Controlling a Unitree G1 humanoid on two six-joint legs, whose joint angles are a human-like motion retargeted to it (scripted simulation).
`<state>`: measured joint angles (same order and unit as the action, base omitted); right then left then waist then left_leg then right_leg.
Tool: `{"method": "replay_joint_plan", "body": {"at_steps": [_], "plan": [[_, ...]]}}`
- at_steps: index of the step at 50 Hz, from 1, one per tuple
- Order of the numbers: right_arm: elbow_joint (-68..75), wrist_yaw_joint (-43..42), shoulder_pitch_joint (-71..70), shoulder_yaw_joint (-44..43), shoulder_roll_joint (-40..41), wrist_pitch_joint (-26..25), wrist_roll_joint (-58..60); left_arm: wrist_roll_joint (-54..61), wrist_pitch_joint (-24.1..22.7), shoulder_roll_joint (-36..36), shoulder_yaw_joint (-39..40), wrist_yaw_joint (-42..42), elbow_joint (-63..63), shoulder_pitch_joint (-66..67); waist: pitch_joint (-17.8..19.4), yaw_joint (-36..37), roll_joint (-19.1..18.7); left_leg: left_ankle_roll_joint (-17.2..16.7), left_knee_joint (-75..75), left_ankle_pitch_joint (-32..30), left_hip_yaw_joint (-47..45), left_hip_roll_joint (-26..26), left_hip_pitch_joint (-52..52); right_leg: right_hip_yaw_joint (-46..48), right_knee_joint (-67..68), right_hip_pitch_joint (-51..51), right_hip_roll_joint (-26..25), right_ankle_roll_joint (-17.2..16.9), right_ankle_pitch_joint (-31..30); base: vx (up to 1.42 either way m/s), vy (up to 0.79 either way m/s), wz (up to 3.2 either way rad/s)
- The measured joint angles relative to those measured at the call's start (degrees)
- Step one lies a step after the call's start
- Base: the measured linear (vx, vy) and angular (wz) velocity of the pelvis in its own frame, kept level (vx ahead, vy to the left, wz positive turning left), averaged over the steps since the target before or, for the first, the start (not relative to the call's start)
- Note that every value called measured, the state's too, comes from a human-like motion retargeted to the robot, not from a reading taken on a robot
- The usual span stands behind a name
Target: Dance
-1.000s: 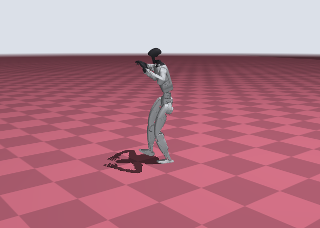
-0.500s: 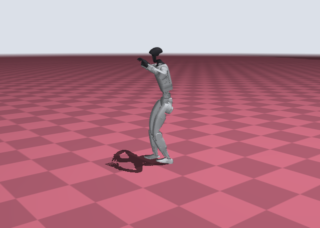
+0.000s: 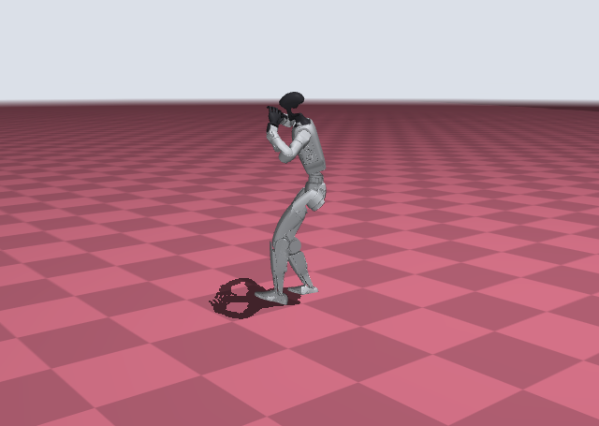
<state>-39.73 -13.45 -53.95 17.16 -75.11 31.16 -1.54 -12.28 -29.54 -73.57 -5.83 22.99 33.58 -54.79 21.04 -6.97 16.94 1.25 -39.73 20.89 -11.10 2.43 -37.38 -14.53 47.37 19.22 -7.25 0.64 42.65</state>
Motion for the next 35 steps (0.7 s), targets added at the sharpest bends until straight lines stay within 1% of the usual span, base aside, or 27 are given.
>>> {"method": "replay_joint_plan", "body": {"at_steps": [3, 5, 8, 10, 12, 14, 17, 18, 20, 22, 23, 25, 27, 30, 33, 35], "plan": [[0.63, 2.06, 1.25, -2.18, 0.12, -0.70, -0.48, 0.64, 0.30, 1.33, -0.31, -1.33, -1.55, -1.26, 1.20, -0.28, -0.84, -0.23, -0.47, 0.54, 0.00, 0.24, -0.53, 0.64, -0.54, -1.06, 0.14, 0.32, -0.61, -0.11, -0.04, 0.30], [1.05, 2.96, 2.29, -3.37, 0.53, -1.24, -0.15, 1.05, 0.57, 2.41, -0.28, -2.30, -2.15, -1.37, 1.50, -0.76, -1.71, 0.27, -1.31, 2.81, -0.32, 0.09, -0.87, 1.54, -0.24, -1.23, 0.43, 0.32, -0.78, -0.12, -0.03, 0.45], [1.29, 3.90, 4.21, -5.59, 1.61, -2.02, 0.36, 2.08, 0.93, 4.16, -0.79, -4.39, -2.61, -2.94, 2.07, -1.63, -4.18, 1.25, -1.17, 6.86, -0.49, -0.45, 0.76, 3.53, -2.75, -2.43, 0.83, -0.05, -2.74, -0.11, -0.01, 0.54], [0.77, 4.44, 6.36, -7.73, 2.57, -2.56, 0.75, 2.68, 1.40, 5.43, -1.82, -6.53, -2.49, -4.52, 2.48, -1.97, -6.36, 1.97, -1.24, 9.12, -0.16, -0.66, 3.17, 4.83, -6.81, -4.26, 0.80, -0.31, -5.32, -0.08, 0.01, 0.56], [0.07, 4.44, 8.41, -9.05, 4.04, -2.95, 1.42, 2.63, 1.67, 6.13, -2.28, -7.99, -1.86, -4.05, 2.11, -2.60, -7.99, 2.67, -4.45, 12.13, 0.01, -0.91, 4.99, 5.83, -7.85, -4.36, 1.02, -0.69, -6.70, -0.06, 0.03, 0.54], [-1.20, 4.50, 11.10, -11.58, 5.41, -3.60, 2.27, 2.91, 2.09, 6.45, -2.96, -9.74, -1.31, -4.04, 2.04, -2.79, -10.27, 3.37, -7.23, 15.18, 0.90, -0.27, 7.93, 6.89, -11.98, -6.02, 0.74, -0.90, -9.32, -0.05, 0.05, 0.48], [-2.63, 4.18, 14.17, -14.74, 6.79, -4.21, 3.78, 2.73, 2.79, 6.00, -2.82, -11.20, -0.02, -2.50, 1.38, -3.19, -12.94, 4.47, -12.58, 19.76, 2.02, 1.48, 11.55, 8.56, -14.53, -6.47, 0.66, -0.93, -11.03, -0.04, 0.08, 0.41], [-3.52, 3.88, 16.05, -17.08, 6.98, -4.64, 4.49, 2.82, 3.12, 5.53, -2.63, -11.68, 0.44, -2.30, 1.54, -2.95, -14.24, 4.57, -12.97, 20.84, 2.71, 2.69, 13.32, 9.10, -18.91, -8.40, 0.24, -0.93, -13.12, -0.03, 0.11, 0.35], [-3.85, 3.39, 18.05, -19.53, 7.41, -5.10, 5.51, 2.54, 3.56, 4.42, -2.05, -12.09, 0.89, -0.81, 1.28, -2.71, -15.84, 4.41, -14.03, 22.54, 3.78, 4.56, 15.81, 10.14, -20.33, -8.48, -0.26, -1.11, -14.08, -0.05, 0.12, 0.29], [-4.15, 2.64, 20.87, -22.84, 7.01, -5.58, 6.63, 2.33, 3.92, 2.85, -0.45, -12.19, 1.59, 1.14, 0.62, -2.39, -16.71, 4.13, -9.74, 22.26, 4.72, 4.58, 18.83, 10.71, -25.60, -9.98, 0.23, -1.70, -16.71, -0.06, 0.15, 0.25], [-3.95, 2.55, 21.71, -23.55, 6.91, -5.78, 7.06, 2.06, 4.11, 2.05, -0.03, -12.22, 1.75, 2.02, 0.52, -2.18, -17.14, 3.72, -8.83, 22.41, 5.32, 4.96, 19.60, 11.02, -25.24, -9.49, -0.07, -1.95, -16.80, -0.08, 0.16, 0.18], [-3.70, 2.15, 23.81, -25.60, 5.70, -6.03, 7.83, 1.67, 4.45, 0.54, 1.52, -12.05, 2.53, 3.84, -0.47, -1.99, -16.51, 3.74, -1.55, 20.53, 5.84, 2.51, 22.10, 11.11, -27.17, -8.99, 1.78, -2.85, -17.82, -0.08, 0.17, 0.17], [-3.62, 2.42, 25.30, -25.54, 4.52, -6.22, 8.40, 0.94, 4.71, -0.98, 1.86, -11.99, 3.21, 4.92, -0.27, -1.43, -16.34, 3.71, -0.37, 21.05, 6.38, 2.23, 22.31, 11.27, -24.67, -7.33, 1.91, -3.26, -17.37, -0.11, 0.16, 0.03], [-3.88, 3.46, 26.47, -24.45, 1.34, -6.14, 8.83, 0.42, 4.80, -2.78, 1.54, -11.74, 4.45, 5.36, -0.34, -0.77, -15.32, 3.52, 2.65, 19.23, 6.13, 0.57, 22.44, 11.65, -19.23, -3.59, 3.85, -3.94, -16.62, -0.10, 0.14, 0.07], [-4.66, 4.83, 25.96, -21.87, -2.23, -5.92, 8.10, 0.66, 5.00, -3.17, -0.41, -11.51, 5.67, 3.93, -0.75, -0.44, -13.94, 3.82, 4.77, 17.24, 6.15, -1.88, 22.16, 11.29, -12.29, 0.83, 6.75, -3.75, -13.71, -0.08, 0.10, 0.27], [-5.16, 5.54, 25.08, -19.80, -4.38, -5.79, 7.18, 1.12, 5.17, -2.74, -2.36, -11.23, 6.39, 2.13, -1.22, -0.21, -13.10, 3.93, 5.86, 16.10, 6.50, -3.60, 21.79, 10.50, -10.04, 3.06, 8.46, -3.39, -12.12, -0.05, 0.06, 0.41]]}}
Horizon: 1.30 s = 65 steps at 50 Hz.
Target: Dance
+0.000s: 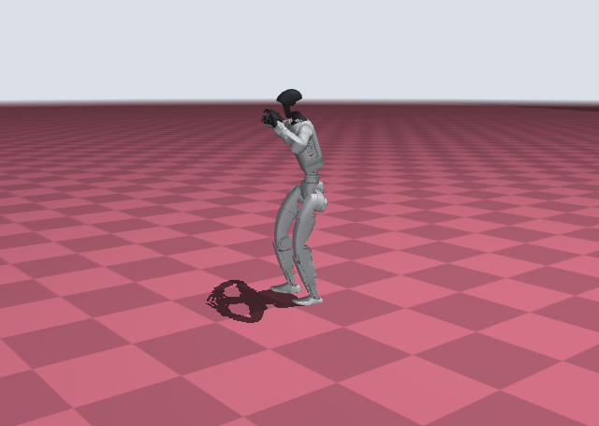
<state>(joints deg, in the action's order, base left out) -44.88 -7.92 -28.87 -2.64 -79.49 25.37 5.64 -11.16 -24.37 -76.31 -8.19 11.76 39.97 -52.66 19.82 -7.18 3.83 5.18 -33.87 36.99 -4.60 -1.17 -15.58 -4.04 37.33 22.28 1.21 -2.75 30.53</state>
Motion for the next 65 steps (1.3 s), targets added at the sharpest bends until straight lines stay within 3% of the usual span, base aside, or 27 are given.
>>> {"method": "replay_joint_plan", "body": {"at_steps": [5, 12, 15, 24, 38, 42, 47, 50, 55, 60, 65], "plan": [[0.53, 2.08, -5.14, 7.96, -4.47, 0.10, -4.02, 1.69, 0.21, 1.38, -10.22, 1.04, -1.74, -9.81, -1.82, 1.95, 0.71, -0.89, 7.40, -4.34, 1.38, -2.25, 0.85, -1.19, -10.88, -0.56, 2.22, 0.69, -3.20, -0.01, 0.02, 0.23], [1.22, 3.93, -4.99, 11.41, -7.61, -0.72, -6.95, 4.05, 0.39, 1.04, -13.42, -0.07, -2.44, -11.96, -1.92, 3.62, 0.49, -1.60, 4.06, -2.63, 1.81, -2.60, -1.54, -2.26, -14.06, -0.15, 2.16, 0.78, -4.29, 0.00, 0.00, 0.00], [3.74, 2.63, -5.24, 9.88, -6.50, -1.35, -6.02, 4.60, 0.62, 2.01, -11.36, 0.83, -4.94, -11.79, -1.46, 2.93, 0.60, -1.35, 2.49, -2.46, 1.33, -2.96, -3.64, -2.45, -10.87, 1.62, 1.67, 0.22, -4.43, -0.04, 0.02, 0.08], [8.15, -6.68, -4.78, -1.82, -0.12, -1.96, -1.02, 6.43, 0.33, 5.64, 2.54, 5.38, -9.15, -3.26, 0.22, -1.44, 1.17, 0.61, -5.54, -2.67, -2.29, -5.24, -13.53, -1.69, 11.87, 7.23, -0.49, 0.37, 4.35, -0.19, 0.02, 0.16], [7.55, -11.66, -3.66, -5.68, 2.46, 0.34, 2.19, 4.80, 0.02, 8.20, 5.82, 8.60, -7.55, -2.50, 0.28, -1.61, -2.74, -1.63, -5.84, -6.65, -5.29, 0.58, -16.52, 0.85, 5.99, 0.45, -4.92, 4.26, 6.94, -0.02, 0.00, -0.09], [8.22, -12.99, -0.86, -8.84, 3.57, 0.51, 3.18, 3.44, 0.82, 9.30, 7.73, 8.85, -7.95, -0.67, -0.23, -3.09, -1.92, -1.80, -7.22, -7.18, -5.17, -0.37, -15.83, 0.91, 17.06, 0.99, -5.26, 3.90, 9.66, 0.24, 0.01, 0.07], [6.83, -12.12, 4.07, -12.11, 5.34, 0.51, 6.83, 0.76, 2.99, 11.26, 8.38, 7.67, -7.29, 1.20, 0.13, -5.52, 0.67, -0.90, -11.76, -5.08, -4.59, -2.30, -13.24, 0.96, 45.09, 6.44, -3.21, 1.70, 8.38, 0.29, 0.00, 0.16], [5.32, -11.81, 6.69, -13.22, 5.84, 0.79, 8.79, 0.33, 4.08, 12.00, 6.88, 8.11, -7.69, 0.25, 0.20, -7.00, 1.25, -0.93, -9.98, -4.70, -3.44, -2.87, -10.36, -0.31, 49.58, 10.24, -3.01, 0.94, 6.94, 0.34, -0.03, 0.36], [5.57, -11.90, 9.52, -11.75, 3.40, 2.17, 7.77, 0.31, 3.41, 10.34, 5.48, 9.99, -10.51, 0.46, 1.25, -10.07, 2.36, -2.42, -3.45, -4.50, -1.10, -3.98, -2.57, -4.56, 23.72, 10.02, -2.55, 0.85, 4.16, 0.39, -0.08, 0.48], [6.07, -12.14, 11.84, -10.64, 2.42, 1.69, 6.68, 0.30, 3.15, 8.86, 6.33, 11.46, -12.83, 2.15, 1.54, -9.63, 1.03, -3.71, -2.29, -0.63, -0.45, -0.64, 3.10, -8.26, -9.86, 5.92, -3.62, -0.78, -6.38, 0.32, -0.11, 0.06], [5.18, -11.86, 14.97, -11.38, 4.56, 1.23, 6.61, -0.72, 3.85, 9.02, 8.83, 12.51, -12.82, 4.15, 0.76, -9.10, 0.72, -3.61, -10.27, 7.37, -0.35, 1.69, 3.70, -9.01, -12.75, 7.23, -4.98, -2.19, -9.70, 0.24, -0.12, 0.05]]}}
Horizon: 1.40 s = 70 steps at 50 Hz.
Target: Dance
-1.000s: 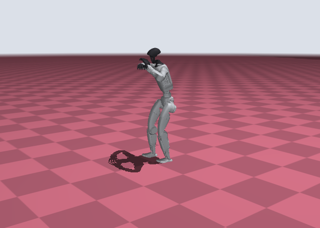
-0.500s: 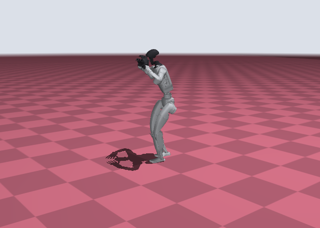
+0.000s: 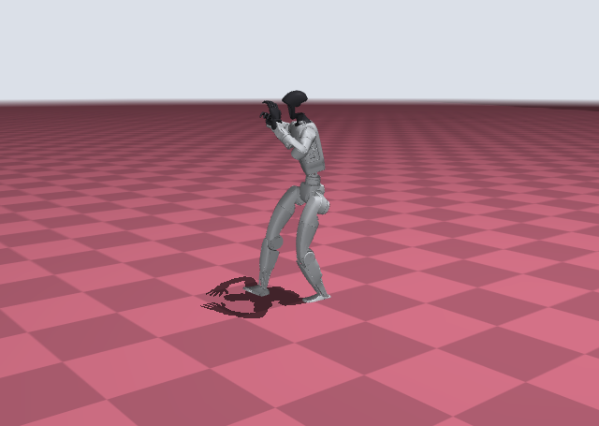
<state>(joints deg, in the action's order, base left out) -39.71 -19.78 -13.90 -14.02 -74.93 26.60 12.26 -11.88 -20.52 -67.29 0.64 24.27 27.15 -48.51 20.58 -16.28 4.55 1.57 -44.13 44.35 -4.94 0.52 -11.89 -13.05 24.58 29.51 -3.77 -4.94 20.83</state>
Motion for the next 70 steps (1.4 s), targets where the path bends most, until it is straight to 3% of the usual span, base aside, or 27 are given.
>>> {"method": "replay_joint_plan", "body": {"at_steps": [3, 5, 10, 13, 20, 23, 28, 30, 33, 35, 37, 40, 45, 51, 55, 59, 62, 65, 70], "plan": [[-0.71, -0.02, 3.46, -2.91, 2.15, -0.66, 0.72, -0.10, 0.54, 0.64, 1.37, 0.44, -0.10, 0.79, 1.75, 0.47, -1.81, -0.15, -3.74, 3.71, 1.03, 3.01, 1.44, 1.45, -0.26, -2.74, -2.09, -0.16, -2.14, 0.24, -0.09, 0.15], [0.06, -0.62, 3.50, -5.99, 1.74, -1.36, 0.39, 0.80, 1.00, 0.33, 2.20, 0.62, -1.44, -1.88, 2.35, -0.66, -2.19, 0.20, 1.75, 1.80, 2.39, 1.44, 3.51, 2.45, -5.53, -5.85, 0.25, -0.75, -4.93, 0.27, -0.06, 0.48], [-0.62, -1.62, 6.76, -7.72, 6.80, -1.31, -0.74, 3.87, 0.31, 2.80, 3.38, -2.04, -0.46, 2.33, 2.28, 0.46, -4.27, -1.40, 1.68, 0.92, 2.36, 4.52, 5.84, 4.05, -3.82, -8.27, -2.05, -1.42, -7.63, 0.20, -0.07, 0.13], [0.24, -3.11, 3.77, -8.13, 7.11, -1.68, -1.93, 5.93, 0.12, 3.82, 3.75, -3.44, -1.47, 0.84, 1.72, -0.37, -4.96, -1.60, 8.26, -2.61, 3.53, 2.94, 8.35, 5.19, -5.36, -9.56, -0.24, -1.93, -7.58, 0.20, -0.05, 0.32], [0.77, -5.29, -4.85, -1.99, 14.42, -3.05, -3.05, 11.10, 0.58, 12.60, -0.72, -9.17, -2.45, 0.63, 1.02, 0.86, -5.97, -1.98, 7.55, -3.06, 4.12, 3.09, 9.38, 6.53, 2.39, -7.80, -0.86, -1.54, -2.85, 0.10, -0.04, -0.04], [3.22, -3.81, -9.67, 4.13, 19.68, -3.98, -5.66, 14.00, 1.13, 17.29, -2.78, -13.78, -4.88, 1.86, 0.22, 1.21, -4.87, -1.92, 10.11, -5.26, 3.79, 1.89, 10.41, 5.79, -0.59, -9.09, 0.07, -2.09, -3.38, 0.06, -0.01, -0.27], [4.33, 1.26, -4.83, 9.86, 28.80, -4.49, -14.65, 17.74, 1.68, 25.44, -1.42, -19.69, -5.62, 14.07, -1.70, 3.61, -4.42, -2.45, 9.18, -5.54, 1.88, 2.63, 11.10, 3.50, -7.63, -12.70, -1.08, -3.00, -5.98, 0.03, -0.01, -0.53], [3.65, 3.22, 1.64, 9.32, 31.15, -3.81, -19.14, 19.49, 1.02, 26.72, 1.47, -20.66, -4.90, 21.79, -2.67, 4.46, -3.37, -2.57, 10.21, -6.88, 0.45, 2.40, 12.45, 1.73, -12.78, -15.63, -0.89, -3.54, -9.13, 0.04, -0.01, -0.42], [4.08, 2.56, 10.08, 4.27, 29.89, -2.65, -21.64, 19.02, 0.32, 23.05, 8.70, -18.46, -4.76, 29.20, -2.80, 4.94, -3.66, -3.46, 9.33, -6.32, 0.03, 3.61, 12.20, 1.16, -13.76, -15.85, -2.26, -3.76, -9.53, 0.06, -0.02, -0.37], [3.96, 2.30, 18.20, -1.45, 28.42, -1.12, -22.88, 18.34, -0.89, 19.59, 16.02, -16.27, -4.24, 36.90, -3.70, 4.44, -1.55, -3.41, 15.62, -10.09, -0.53, 1.16, 14.79, -0.15, -19.31, -18.22, 0.13, -4.26, -12.48, 0.04, -0.03, -0.39], [4.81, 1.40, 25.11, -7.32, 27.19, -0.70, -21.85, 16.24, -0.79, 16.38, 23.05, -14.24, -4.59, 43.42, -3.12, 4.96, -2.39, -4.21, 13.05, -8.63, -0.81, 2.83, 14.24, -0.26, -18.72, -18.20, -1.66, -3.99, -12.05, 0.10, -0.03, -0.20], [7.21, 0.31, 32.56, -16.79, 25.54, -0.57, -20.63, 13.87, -0.34, 11.37, 33.76, -11.40, -7.95, 50.56, -2.71, 4.45, -1.64, -4.50, 17.79, -10.96, 0.24, 1.15, 15.17, 0.26, -19.26, -17.47, -0.34, -4.19, -11.31, 0.09, -0.03, -0.03], [8.05, 1.80, 45.01, -27.18, 27.49, -1.27, -18.72, 9.54, 0.60, 11.35, 47.60, -9.02, -10.70, 64.91, -2.58, 5.19, -0.89, -4.25, 20.68, -12.73, 0.04, 0.12, 16.71, -0.56, -15.66, -15.71, -0.51, -4.13, -9.53, 0.04, -0.02, -0.15], [9.78, 1.78, 46.57, -32.06, 30.88, -3.11, -17.27, 7.55, 1.15, 13.91, 54.20, -8.04, -11.29, 68.93, -4.12, 5.41, 0.10, -2.94, 25.28, -14.55, 0.75, -1.86, 18.22, -0.65, -11.20, -12.87, 0.20, -4.59, -8.12, -0.01, 0.00, -0.01], [9.41, -1.94, 34.86, -25.12, 31.12, -4.74, -15.58, 8.67, 0.54, 15.41, 47.14, -7.61, -7.63, 59.78, -6.56, 5.68, -0.58, -1.39, 26.91, -14.03, 1.17, -2.37, 18.49, -0.32, -8.97, -11.17, 0.27, -4.77, -8.02, -0.08, 0.00, -0.03], [7.93, -2.38, 4.79, 1.73, 34.86, -8.25, -14.26, 8.15, 2.96, 20.79, 23.15, -10.55, -4.73, 36.95, -8.15, 6.10, -1.66, 0.31, 27.40, -12.92, 0.67, -2.64, 17.25, 0.06, -6.77, -8.45, 0.43, -4.49, -7.99, -0.13, -0.02, -0.06], [13.48, 2.90, -23.42, 26.17, 44.16, -13.10, -16.95, 7.17, 7.96, 25.83, 1.73, -15.25, -9.14, 15.93, -8.50, 6.14, -2.82, 1.18, 26.17, -11.19, 1.71, -2.33, 14.48, 1.40, -4.62, -5.22, 0.39, -3.30, -7.00, -0.06, -0.05, 0.25], [24.87, 10.73, -42.61, 42.71, 56.04, -17.32, -24.10, 9.40, 10.79, 31.94, -13.40, -19.66, -15.77, -0.33, -7.70, 6.91, -3.67, 1.30, 22.70, -9.61, 2.77, -2.01, 10.76, 1.98, -0.72, -1.29, -0.11, -1.52, -6.16, -0.05, -0.08, 0.18], [33.98, 23.13, -50.53, 51.68, 63.22, -20.27, -31.64, 12.81, 11.17, 34.43, -19.42, -21.69, -19.49, -10.75, -5.22, 8.10, -4.36, 1.02, 15.73, -6.80, 4.40, -1.42, 4.74, 2.73, 6.05, 4.94, -1.45, 0.06, -3.97, 0.02, -0.10, 0.03]]}}
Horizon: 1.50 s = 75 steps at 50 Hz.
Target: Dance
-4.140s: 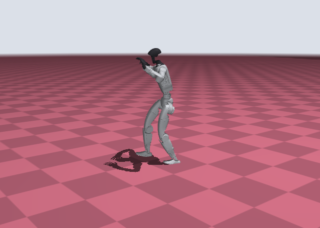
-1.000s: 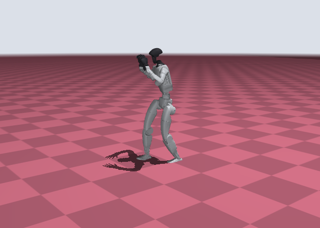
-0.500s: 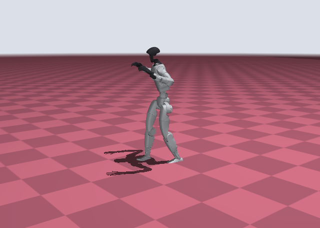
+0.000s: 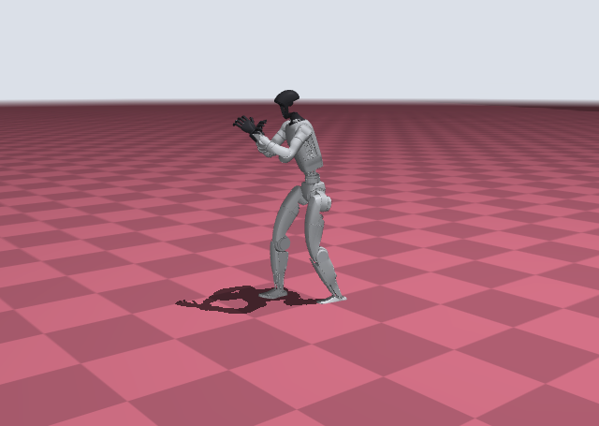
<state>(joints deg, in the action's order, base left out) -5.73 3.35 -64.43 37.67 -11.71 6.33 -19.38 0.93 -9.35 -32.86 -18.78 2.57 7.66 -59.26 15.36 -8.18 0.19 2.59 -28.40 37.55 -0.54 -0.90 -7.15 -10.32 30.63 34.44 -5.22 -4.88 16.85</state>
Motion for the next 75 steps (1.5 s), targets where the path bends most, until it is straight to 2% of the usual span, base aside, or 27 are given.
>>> {"method": "replay_joint_plan", "body": {"at_steps": [5, 9, 15, 20, 23, 25, 28, 32, 34, 40, 46, 52, 57, 63, 70, 75], "plan": [[-0.04, 8.48, 4.81, 1.19, -4.95, -1.86, 3.61, -0.96, 0.45, -4.60, 2.55, -1.49, 0.39, 0.07, 2.48, -0.73, -1.03, -0.75, -2.70, 0.71, 1.59, 0.30, -4.69, 0.81, 3.94, 5.62, -0.98, 0.67, 1.63, 0.09, -0.08, -0.04], [0.95, 11.35, 5.11, 1.79, -5.87, -3.70, 6.75, -1.16, 1.63, -5.39, 3.52, -3.94, 0.94, 2.35, 2.86, -0.97, -1.90, -0.82, -3.63, 1.49, 2.31, 0.34, -6.72, 1.01, 7.14, 9.16, -1.66, 1.11, 2.99, 0.09, -0.04, -0.08], [2.59, 6.37, -3.14, 0.68, -0.83, -2.00, 2.56, 0.69, 0.91, -3.97, 3.56, -2.11, 2.23, 3.17, 2.97, -0.27, -2.87, -0.87, -7.63, 3.69, 3.55, 0.40, -9.02, 1.26, 10.60, 12.64, -2.89, 1.25, 4.36, 0.05, 0.01, -0.21], [3.83, 2.77, -2.74, -0.73, -0.26, 0.91, 1.71, 1.61, -1.45, -5.10, 5.93, 1.20, 0.82, 6.36, 3.73, 0.59, -2.25, -1.97, -1.88, -0.24, 3.52, -0.10, -5.07, 0.90, 6.94, 10.68, -2.87, -0.27, 2.85, 0.04, 0.06, -0.39], [2.61, 2.32, 5.27, -1.58, -2.86, 2.24, 4.09, 1.24, -2.33, -6.09, 9.51, 1.26, 0.25, 14.85, 2.91, 0.72, -1.24, -2.67, 2.75, -3.82, 2.97, -1.32, -1.79, 0.02, 4.06, 8.62, -2.21, -1.96, 1.60, 0.02, 0.08, -0.55], [2.17, 2.02, 16.26, -1.50, -4.35, 3.15, 7.16, -0.23, -2.98, -5.20, 12.08, 0.58, 0.97, 26.09, 1.19, 1.62, 1.41, -2.62, 3.07, -5.63, 0.41, -4.24, 0.28, -3.23, 5.51, 7.46, -1.57, -3.76, 1.78, -0.05, 0.07, -0.97], [4.98, 1.80, 29.58, -4.54, -8.33, 4.31, 10.99, -2.62, -3.45, -5.90, 16.29, -1.79, 0.10, 38.63, -1.01, 1.71, 2.53, -3.01, 12.92, -11.60, -0.57, -6.06, 5.59, -4.81, 0.40, 4.64, -0.51, -6.03, -0.55, -0.03, 0.07, -0.78], [14.92, 0.56, 46.19, -10.60, -11.38, 4.57, 15.46, -6.06, -3.89, -5.33, 20.33, -5.06, -1.60, 53.60, -3.46, 2.48, 4.23, -3.05, 22.29, -16.73, -2.19, -8.75, 10.83, -7.09, -3.22, 2.68, 0.39, -8.98, -2.38, -0.06, 0.05, -0.75], [22.87, 0.16, 52.50, -13.96, -11.42, 4.35, 17.05, -7.28, -4.26, -4.46, 21.52, -6.69, -3.17, 59.37, -4.40, 3.09, 3.80, -3.27, 30.79, -21.18, -2.40, -8.59, 14.88, -7.03, -8.62, 0.42, 0.32, -9.70, -5.38, -0.07, 0.01, -0.73], [50.46, 1.65, 60.25, -22.42, -9.40, -0.07, 18.97, -8.79, -3.62, -2.14, 22.28, -9.78, -11.10, 67.55, -5.31, 3.79, 3.77, -3.95, 31.22, -20.89, -1.63, -8.41, 15.53, -2.95, -17.14, -3.52, 1.86, -10.12, -9.87, -0.02, -0.02, -0.17], [74.74, 6.73, 61.99, -24.12, -5.93, -2.50, 20.31, -7.60, -2.55, 3.43, 15.95, -14.53, -21.20, 71.05, -7.37, 6.06, 4.38, -4.35, 31.48, -21.69, -4.42, -9.51, 15.68, 0.62, -23.92, -6.48, 3.65, -9.95, -15.42, -0.05, -0.05, -0.57], [83.99, 11.20, 60.84, -21.31, -4.18, -2.90, 20.69, -6.26, -1.71, 6.29, 6.62, -20.66, -30.36, 68.83, -9.52, 7.29, 4.04, -4.87, 31.71, -22.44, -8.62, -10.18, 15.12, 6.56, -28.93, -8.27, 4.69, -8.00, -19.71, -0.05, -0.08, -0.73], [82.42, 13.14, 58.44, -17.40, -4.01, -2.17, 20.27, -5.58, -2.38, 4.71, -0.70, -24.37, -30.85, 65.89, -10.56, 7.28, 3.65, -5.26, 31.86, -22.66, -13.61, -10.51, 15.13, 11.86, -31.66, -9.53, 4.57, -6.90, -22.35, -0.08, -0.07, -1.01], [73.39, 15.52, 56.55, -12.44, -5.99, -0.66, 20.93, -4.52, -4.54, -2.05, -6.49, -27.36, -22.11, 63.70, -11.35, 6.26, 3.63, -5.62, 31.93, -22.72, -20.98, -10.27, 15.85, 21.24, -32.69, -11.24, 4.40, -4.34, -23.66, -0.12, -0.06, -1.27], [58.94, 18.22, 58.30, -8.48, -11.84, 1.70, 23.47, -3.81, -6.73, -12.22, -9.32, -28.60, -10.10, 64.52, -11.20, 5.24, 4.92, -5.59, 31.79, -23.53, -28.77, -9.17, 17.76, 31.73, -31.22, -13.73, 5.48, 0.25, -24.29, -0.16, -0.05, -1.24], [47.24, 19.69, 62.82, -6.86, -18.68, 4.47, 25.99, -4.05, -8.21, -18.65, -9.32, -27.23, -3.74, 66.78, -10.08, 5.24, 7.17, -5.22, 31.78, -24.07, -33.19, -8.67, 19.95, 34.47, -27.65, -14.60, 7.38, 0.62, -25.20, -0.18, -0.04, -1.03]]}}
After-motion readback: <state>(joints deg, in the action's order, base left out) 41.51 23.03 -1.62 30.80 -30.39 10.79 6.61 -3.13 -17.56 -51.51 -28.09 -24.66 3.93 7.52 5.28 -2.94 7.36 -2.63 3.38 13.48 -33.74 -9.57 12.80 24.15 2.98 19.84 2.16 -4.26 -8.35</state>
